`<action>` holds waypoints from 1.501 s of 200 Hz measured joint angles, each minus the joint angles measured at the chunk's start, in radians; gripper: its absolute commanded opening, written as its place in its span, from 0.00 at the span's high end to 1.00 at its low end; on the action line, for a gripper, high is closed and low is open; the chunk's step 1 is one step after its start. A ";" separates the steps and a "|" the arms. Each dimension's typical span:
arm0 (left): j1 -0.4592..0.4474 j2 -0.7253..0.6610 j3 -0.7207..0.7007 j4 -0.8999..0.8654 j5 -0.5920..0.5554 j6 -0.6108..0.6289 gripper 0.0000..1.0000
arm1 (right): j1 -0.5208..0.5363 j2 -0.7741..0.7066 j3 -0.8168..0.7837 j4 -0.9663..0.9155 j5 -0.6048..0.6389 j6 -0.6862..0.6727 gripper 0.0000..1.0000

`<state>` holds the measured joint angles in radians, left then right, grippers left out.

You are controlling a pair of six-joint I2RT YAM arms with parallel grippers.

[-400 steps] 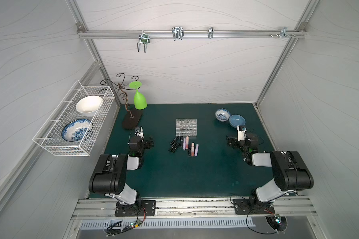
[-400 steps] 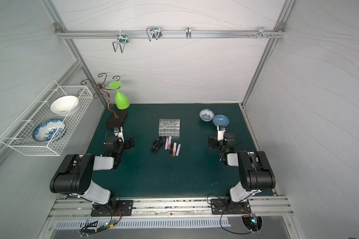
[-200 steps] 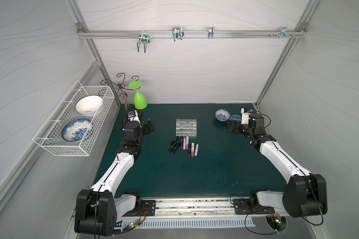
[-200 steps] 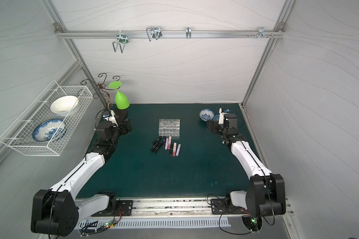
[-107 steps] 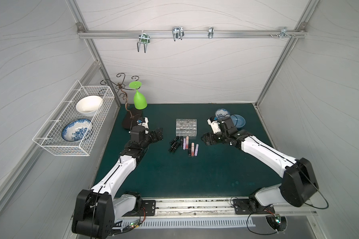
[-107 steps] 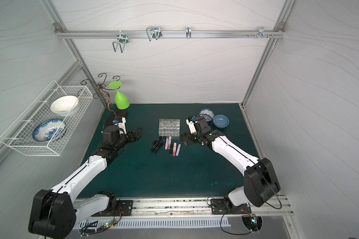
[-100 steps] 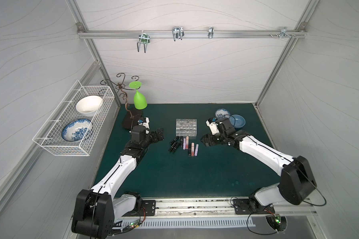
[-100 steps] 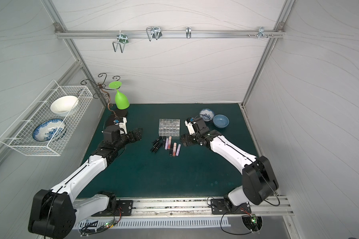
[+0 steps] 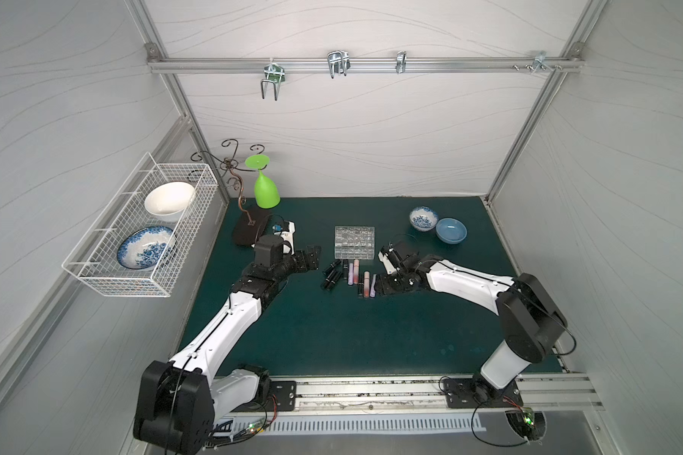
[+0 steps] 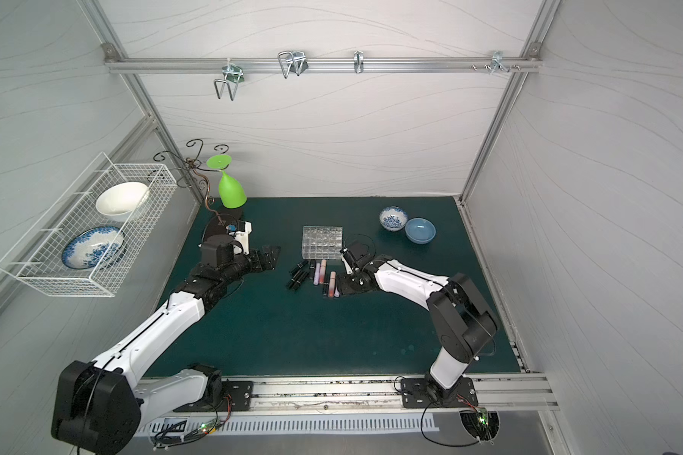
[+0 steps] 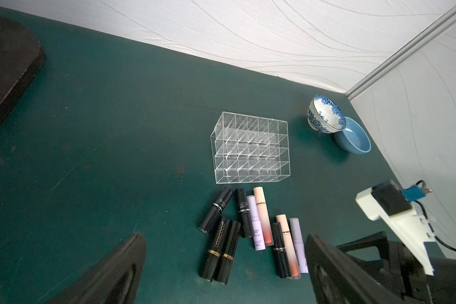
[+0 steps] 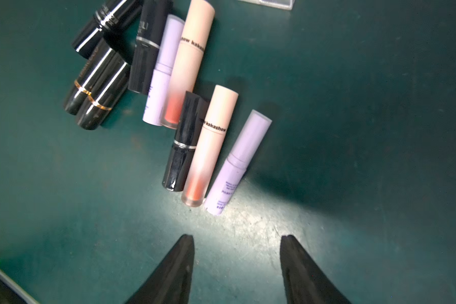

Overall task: Arrange the lipsticks in the organizer
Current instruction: Pick up the lipstick at the center of the board.

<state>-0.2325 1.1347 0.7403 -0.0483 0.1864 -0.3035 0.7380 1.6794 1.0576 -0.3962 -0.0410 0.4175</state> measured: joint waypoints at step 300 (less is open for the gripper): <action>-0.032 0.013 0.032 -0.060 0.009 0.040 0.09 | 0.049 0.262 0.238 -0.166 0.149 0.032 0.64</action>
<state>-0.2642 1.1473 0.7719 -0.1081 0.1955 -0.2634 0.7872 1.9419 1.2957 -0.5617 0.1081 0.4492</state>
